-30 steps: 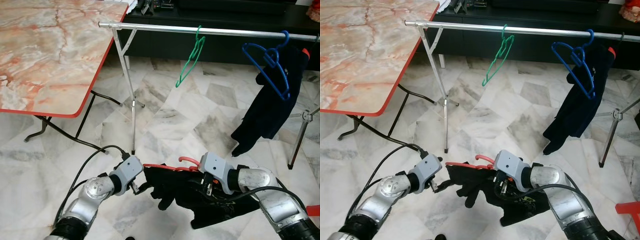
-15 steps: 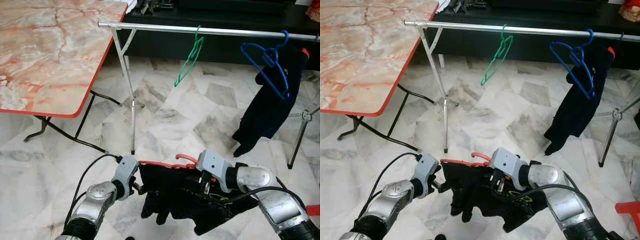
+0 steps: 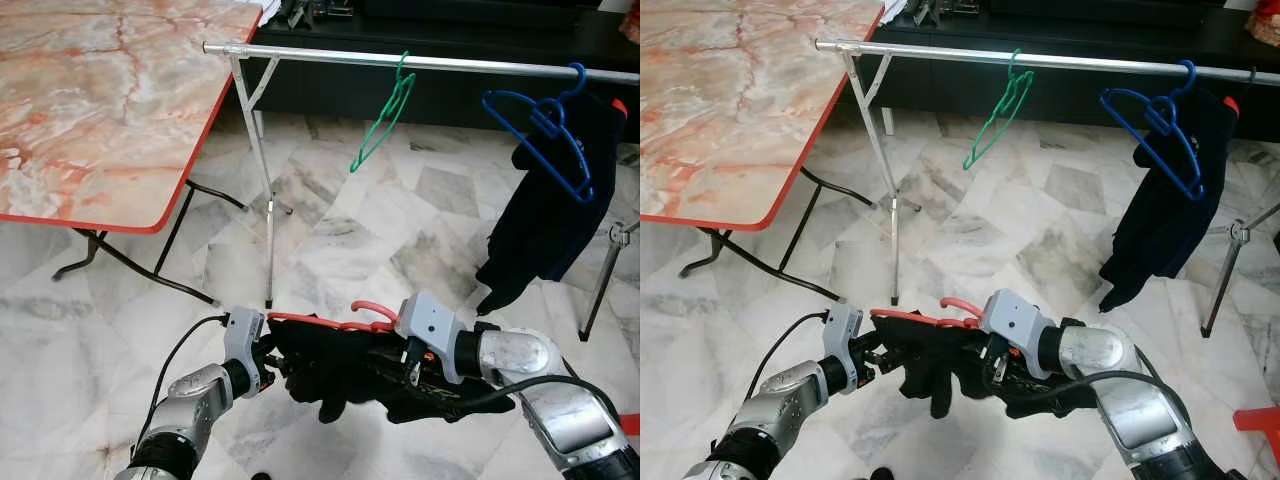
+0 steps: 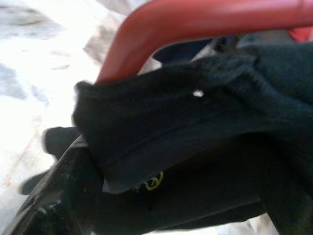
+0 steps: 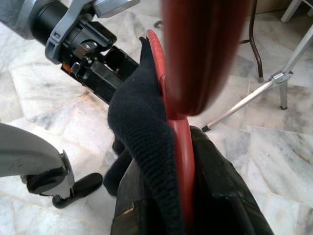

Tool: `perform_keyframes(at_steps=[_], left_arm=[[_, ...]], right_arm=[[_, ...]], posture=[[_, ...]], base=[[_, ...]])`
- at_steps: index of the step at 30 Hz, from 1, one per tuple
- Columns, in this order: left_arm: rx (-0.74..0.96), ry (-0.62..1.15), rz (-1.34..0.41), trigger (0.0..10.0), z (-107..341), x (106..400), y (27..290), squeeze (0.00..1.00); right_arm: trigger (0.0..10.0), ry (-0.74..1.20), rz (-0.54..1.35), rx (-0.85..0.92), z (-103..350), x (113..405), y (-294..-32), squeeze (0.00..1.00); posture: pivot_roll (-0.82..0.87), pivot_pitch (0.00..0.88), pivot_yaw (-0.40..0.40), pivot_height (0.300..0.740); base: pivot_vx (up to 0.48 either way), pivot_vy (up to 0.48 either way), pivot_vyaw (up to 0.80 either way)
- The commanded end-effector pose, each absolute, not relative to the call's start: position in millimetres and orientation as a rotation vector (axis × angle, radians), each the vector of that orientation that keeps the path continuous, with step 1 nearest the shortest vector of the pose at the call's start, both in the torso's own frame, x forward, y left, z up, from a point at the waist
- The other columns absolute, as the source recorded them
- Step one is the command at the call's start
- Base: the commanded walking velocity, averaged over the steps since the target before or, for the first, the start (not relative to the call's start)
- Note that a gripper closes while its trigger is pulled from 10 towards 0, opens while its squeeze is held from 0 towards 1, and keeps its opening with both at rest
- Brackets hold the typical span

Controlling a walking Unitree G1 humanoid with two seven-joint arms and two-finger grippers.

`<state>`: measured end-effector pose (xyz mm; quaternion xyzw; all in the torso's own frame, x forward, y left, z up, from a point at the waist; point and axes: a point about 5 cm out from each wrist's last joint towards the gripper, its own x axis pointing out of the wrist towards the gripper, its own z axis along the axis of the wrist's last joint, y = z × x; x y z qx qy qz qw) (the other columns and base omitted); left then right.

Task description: Hang hanger

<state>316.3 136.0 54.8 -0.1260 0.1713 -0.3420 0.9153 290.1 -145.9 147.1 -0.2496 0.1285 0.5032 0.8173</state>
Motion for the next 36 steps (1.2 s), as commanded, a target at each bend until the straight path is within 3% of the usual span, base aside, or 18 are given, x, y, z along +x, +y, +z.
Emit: perform_keyframes(at_steps=[1, 2, 4, 5, 36], left_arm=[[-0.22, 0.383, -0.733, 10.0, 48, 310, 137, 0.0], [-0.186, 0.377, -0.729, 7.0, 48, 311, 138, 0.0], [-0.181, 0.373, -0.724, 7.0, 49, 312, 138, 0.0], [-0.178, 0.355, -0.722, 0.0, 51, 313, 139, 0.0], [-0.197, 0.216, -0.758, 0.0, 69, 317, 138, 0.0]], right_arm=[[10.0, 0.255, 1.096, -0.53, 151, 286, -145, 0.0], [10.0, 0.256, 1.09, -0.532, 152, 286, -146, 0.0], [10.0, 0.256, 1.088, -0.533, 152, 286, -147, 0.0], [10.0, 0.256, 1.081, -0.534, 153, 287, -148, 0.0], [10.0, 0.249, 1.069, -0.545, 156, 287, -146, 0.0]], posture=[[-0.03, 0.238, -0.026, 0.74], [-0.03, 0.239, -0.026, 0.74], [-0.03, 0.239, -0.026, 0.74], [-0.03, 0.239, -0.026, 0.74], [-0.03, 0.244, -0.023, 0.74]], base=[[0.0, 0.0, 0.0], [0.0, 0.0, 0.0], [0.0, 0.0, 0.0], [0.0, 0.0, 0.0], [0.0, 0.0, 0.0]])
